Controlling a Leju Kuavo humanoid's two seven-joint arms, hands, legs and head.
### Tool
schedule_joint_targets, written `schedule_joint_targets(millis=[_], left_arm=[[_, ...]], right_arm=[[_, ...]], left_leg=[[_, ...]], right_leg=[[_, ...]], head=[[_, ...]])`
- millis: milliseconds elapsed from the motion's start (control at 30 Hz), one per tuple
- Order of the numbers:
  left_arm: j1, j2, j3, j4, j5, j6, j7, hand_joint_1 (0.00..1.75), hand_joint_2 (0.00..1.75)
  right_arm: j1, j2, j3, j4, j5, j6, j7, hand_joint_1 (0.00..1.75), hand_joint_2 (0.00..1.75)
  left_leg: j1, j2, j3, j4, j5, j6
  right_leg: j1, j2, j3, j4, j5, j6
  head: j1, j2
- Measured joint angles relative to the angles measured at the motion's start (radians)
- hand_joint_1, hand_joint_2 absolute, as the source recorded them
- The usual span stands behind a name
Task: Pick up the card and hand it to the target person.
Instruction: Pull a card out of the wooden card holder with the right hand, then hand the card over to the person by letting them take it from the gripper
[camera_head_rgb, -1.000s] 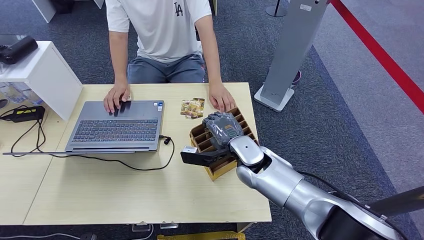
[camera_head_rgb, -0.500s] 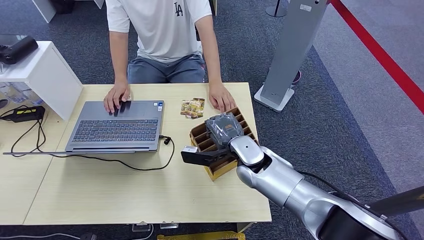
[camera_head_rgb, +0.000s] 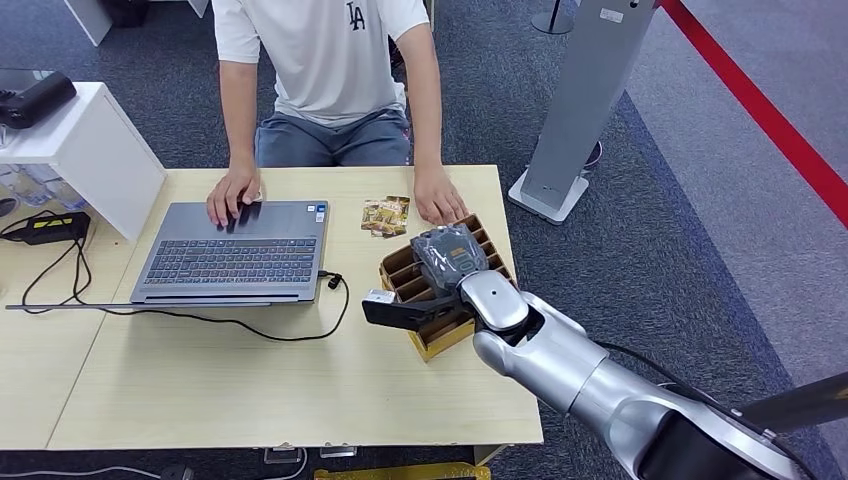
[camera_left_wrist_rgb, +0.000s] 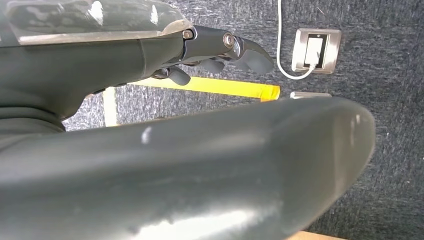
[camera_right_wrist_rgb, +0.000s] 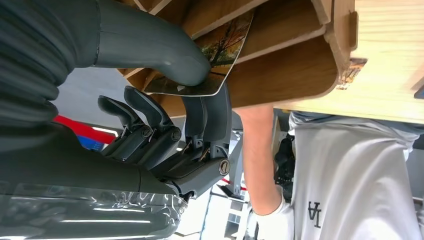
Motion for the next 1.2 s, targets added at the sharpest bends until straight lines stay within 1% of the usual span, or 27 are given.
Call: schedule_joint_targets(millis=[100,233,333,433,600,833,900,933,967,1000,1033,1067,1133,1200], left_arm=[[0.001,0.002,0.000,0.000,0.006,0.003,0.000,0.00,0.00],[0.003,0.003,0.000,0.000,0.016,0.007,0.001,0.00,0.00],[0.005,0.003,0.000,0.000,0.021,0.008,0.002,0.00,0.00],[0.005,0.003,0.000,0.000,0.022,0.008,0.003,0.00,0.00],[0.006,0.003,0.000,0.000,0.023,0.008,0.003,0.00,0.00],[0.005,0.003,0.000,0.000,0.023,0.007,0.003,0.00,0.00],[0.005,0.002,0.000,0.000,0.023,0.007,0.003,0.00,0.00],[0.005,0.002,0.000,0.000,0.022,0.007,0.003,0.00,0.00],[0.005,0.002,0.000,0.000,0.022,0.006,0.003,0.00,0.00],[0.005,0.002,0.000,0.000,0.022,0.005,0.003,0.00,0.00],[0.005,0.002,0.000,0.000,0.021,0.003,0.003,0.00,0.00],[0.005,0.001,0.000,0.000,0.021,0.000,0.003,0.00,0.00],[0.005,0.001,0.000,0.000,0.020,-0.003,0.002,0.00,0.00],[0.005,0.001,0.000,0.000,0.021,-0.003,0.000,0.00,0.00]], right_arm=[[-0.001,-0.012,-0.012,-0.046,0.011,0.014,0.033,1.71,1.75],[-0.008,-0.039,-0.041,-0.157,0.041,0.022,0.091,1.71,1.75],[-0.011,-0.061,-0.069,-0.260,0.078,0.001,0.117,1.71,1.75],[-0.005,-0.080,-0.092,-0.359,0.116,-0.035,0.123,1.71,1.75],[0.038,-0.105,-0.117,-0.469,0.154,-0.101,0.101,1.71,1.75],[0.125,-0.118,-0.153,-0.490,0.170,-0.296,0.012,1.71,1.75],[0.147,-0.120,-0.162,-0.481,0.168,-0.334,-0.006,1.33,1.75],[0.157,-0.120,-0.166,-0.475,0.167,-0.349,-0.012,1.10,1.75],[0.166,-0.120,-0.170,-0.468,0.165,-0.360,-0.019,0.73,1.75],[0.175,-0.120,-0.173,-0.460,0.163,-0.369,-0.024,0.56,1.75],[0.183,-0.120,-0.175,-0.452,0.161,-0.376,-0.028,0.33,1.75],[0.191,-0.120,-0.178,-0.444,0.157,-0.382,-0.033,0.13,1.75],[0.206,-0.120,-0.186,-0.431,0.145,-0.393,-0.043,0.00,1.75],[0.218,-0.120,-0.194,-0.419,0.114,-0.411,-0.064,0.00,1.75]], left_leg=[[0.000,0.000,0.000,0.000,0.000,0.000],[0.000,0.000,0.000,0.000,0.000,0.000],[0.000,0.000,0.000,0.000,0.000,0.000],[0.000,0.000,0.000,0.000,0.000,0.000],[0.000,0.000,0.000,0.000,0.000,0.000],[0.000,0.000,0.000,0.000,0.000,0.000],[0.000,0.000,0.000,0.000,0.000,0.000],[0.000,0.000,0.000,0.000,0.000,0.000],[0.000,0.000,0.000,0.000,0.000,0.000],[0.000,0.000,0.000,0.000,0.000,0.000],[0.000,0.000,0.000,0.000,0.000,0.000],[0.000,0.000,0.000,0.000,0.000,0.000],[0.000,0.000,0.000,0.000,0.000,0.000],[0.000,0.000,0.000,0.000,0.000,0.000]], right_leg=[[0.000,0.000,0.000,0.000,0.000,0.000],[0.000,0.000,0.000,0.000,0.000,0.000],[0.000,0.000,0.000,0.000,0.000,0.000],[0.000,0.000,0.000,0.000,0.000,0.000],[0.000,0.000,0.000,0.000,0.000,0.000],[0.000,0.000,0.000,0.000,0.000,0.000],[0.000,0.000,0.000,0.000,0.000,0.000],[0.000,0.000,0.000,0.000,0.000,0.000],[0.000,0.000,0.000,0.000,0.000,0.000],[0.000,0.000,0.000,0.000,0.000,0.000],[0.000,0.000,0.000,0.000,0.000,0.000],[0.000,0.000,0.000,0.000,0.000,0.000],[0.000,0.000,0.000,0.000,0.000,0.000],[0.000,0.000,0.000,0.000,0.000,0.000]], head=[[0.000,0.000],[0.000,0.000],[0.001,0.000],[0.000,0.000],[0.000,0.000],[0.000,0.000],[0.000,0.000],[0.000,0.000],[0.000,0.000],[0.000,0.000],[0.000,0.000],[0.000,0.000],[0.000,0.000],[0.000,0.000]])
